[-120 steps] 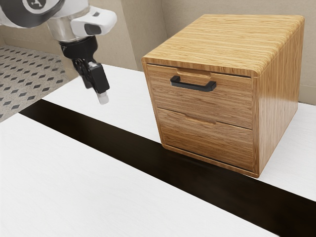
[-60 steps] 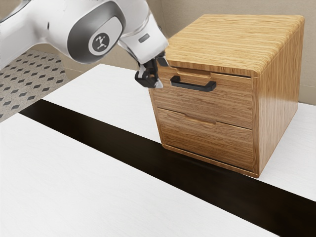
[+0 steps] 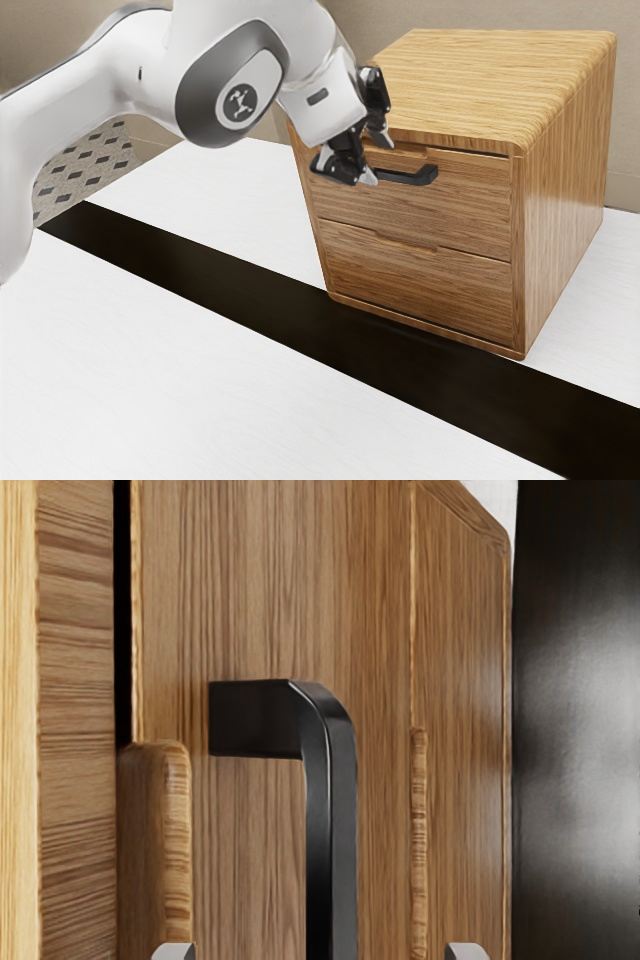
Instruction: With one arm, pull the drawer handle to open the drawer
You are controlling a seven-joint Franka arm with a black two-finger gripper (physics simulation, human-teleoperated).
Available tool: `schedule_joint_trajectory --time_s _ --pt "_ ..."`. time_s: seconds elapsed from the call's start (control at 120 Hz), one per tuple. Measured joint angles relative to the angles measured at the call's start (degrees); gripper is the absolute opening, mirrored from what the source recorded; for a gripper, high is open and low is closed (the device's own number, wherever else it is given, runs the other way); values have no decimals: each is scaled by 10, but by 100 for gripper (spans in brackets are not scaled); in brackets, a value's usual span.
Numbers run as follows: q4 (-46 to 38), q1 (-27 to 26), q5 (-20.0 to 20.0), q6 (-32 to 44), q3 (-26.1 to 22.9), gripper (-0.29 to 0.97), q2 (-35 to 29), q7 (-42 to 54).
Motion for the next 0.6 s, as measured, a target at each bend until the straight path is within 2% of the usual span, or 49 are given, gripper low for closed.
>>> schedule_joint_trajectory --time_s 0.383,0.6 --pt "-32 6 -11 7 3 26 10 40" --pt "-63 6 -12 8 3 1 -17 43"
